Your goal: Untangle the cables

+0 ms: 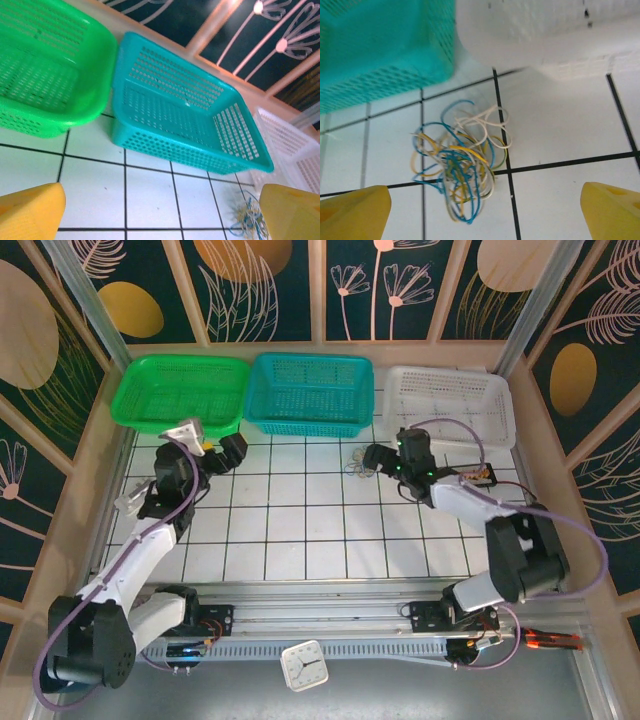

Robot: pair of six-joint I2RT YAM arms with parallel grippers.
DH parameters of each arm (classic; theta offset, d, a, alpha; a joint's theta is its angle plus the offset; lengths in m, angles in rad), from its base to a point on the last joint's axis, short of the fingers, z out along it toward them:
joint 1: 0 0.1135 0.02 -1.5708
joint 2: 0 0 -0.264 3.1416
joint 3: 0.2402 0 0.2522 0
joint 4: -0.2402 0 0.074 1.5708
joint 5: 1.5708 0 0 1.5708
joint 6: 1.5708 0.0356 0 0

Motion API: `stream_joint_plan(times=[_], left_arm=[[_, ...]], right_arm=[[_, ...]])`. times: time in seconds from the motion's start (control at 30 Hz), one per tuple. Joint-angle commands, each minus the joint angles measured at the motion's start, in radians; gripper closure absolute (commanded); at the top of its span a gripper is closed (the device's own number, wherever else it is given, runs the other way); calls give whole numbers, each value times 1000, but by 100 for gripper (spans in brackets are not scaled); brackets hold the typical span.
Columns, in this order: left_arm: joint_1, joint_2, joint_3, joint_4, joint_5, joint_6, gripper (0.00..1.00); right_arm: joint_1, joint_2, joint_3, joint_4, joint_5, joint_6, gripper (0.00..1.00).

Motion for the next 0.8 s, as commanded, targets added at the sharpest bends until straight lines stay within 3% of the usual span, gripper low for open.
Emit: stream_joint_plan(times=[0.0,0.47,0.77], left_arm=[[-29,52,44,-58,-24,-12,1],[-57,120,68,-31,-32,-37,1],[-60,123,62,-19,-26,-52,1]], right_arm=[[6,86,80,69,101,21,3],[60,376,264,162,53,11,7],[181,317,187,178,-16,-13,17]])
